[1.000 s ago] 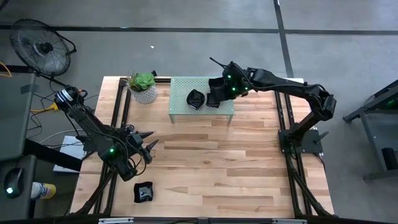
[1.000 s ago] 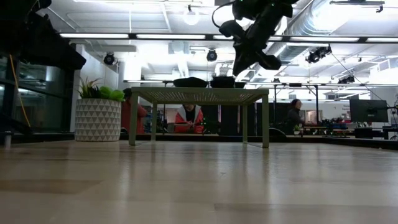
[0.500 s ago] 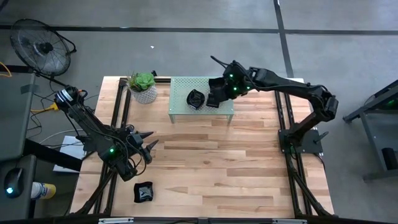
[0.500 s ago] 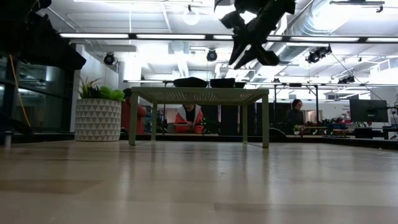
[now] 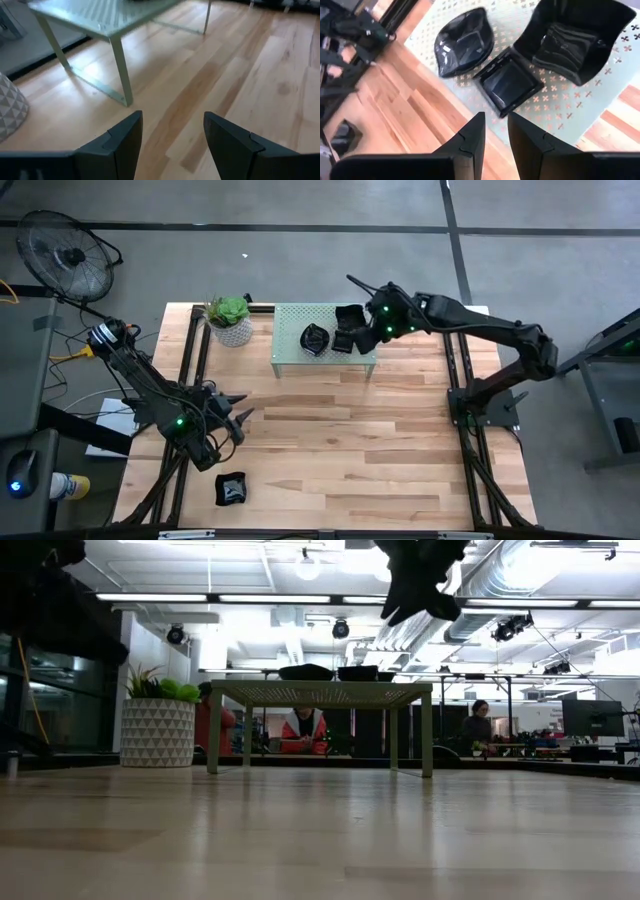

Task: Pick & Place Mini shaped plates
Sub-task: Stack the distorted square plate on top of the distorted square plate on the shelf

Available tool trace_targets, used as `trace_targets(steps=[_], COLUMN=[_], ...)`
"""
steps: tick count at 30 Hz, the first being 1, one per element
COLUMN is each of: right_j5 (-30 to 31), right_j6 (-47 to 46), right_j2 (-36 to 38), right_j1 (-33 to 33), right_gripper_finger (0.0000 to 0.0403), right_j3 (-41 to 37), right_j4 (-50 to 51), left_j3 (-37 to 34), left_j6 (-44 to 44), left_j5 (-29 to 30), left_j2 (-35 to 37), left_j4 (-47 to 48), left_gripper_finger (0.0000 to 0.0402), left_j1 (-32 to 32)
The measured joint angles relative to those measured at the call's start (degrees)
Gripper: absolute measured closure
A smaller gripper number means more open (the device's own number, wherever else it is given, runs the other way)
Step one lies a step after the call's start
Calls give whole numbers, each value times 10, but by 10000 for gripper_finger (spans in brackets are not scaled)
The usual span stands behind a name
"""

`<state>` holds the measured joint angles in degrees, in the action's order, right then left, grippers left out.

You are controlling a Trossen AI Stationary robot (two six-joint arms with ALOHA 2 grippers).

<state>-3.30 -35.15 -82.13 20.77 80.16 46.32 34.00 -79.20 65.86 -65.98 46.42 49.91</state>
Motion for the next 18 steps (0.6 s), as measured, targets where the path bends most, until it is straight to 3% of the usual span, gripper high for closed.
trace_targets(steps=[10,18], right_j5=[77,171], right_j6=[21,41], right_j2=[6,6], right_j1=[-105,-207], right_gripper_finger=[324,324], right_j3=[0,0], right_j4=[27,26], left_j3=[0,0], left_j6=[12,179], left_j5=[-147,-336], left_j2=[0,0], left_j4=[-5,-116], left_gripper_finger=[195,195], left_j1=[0,0])
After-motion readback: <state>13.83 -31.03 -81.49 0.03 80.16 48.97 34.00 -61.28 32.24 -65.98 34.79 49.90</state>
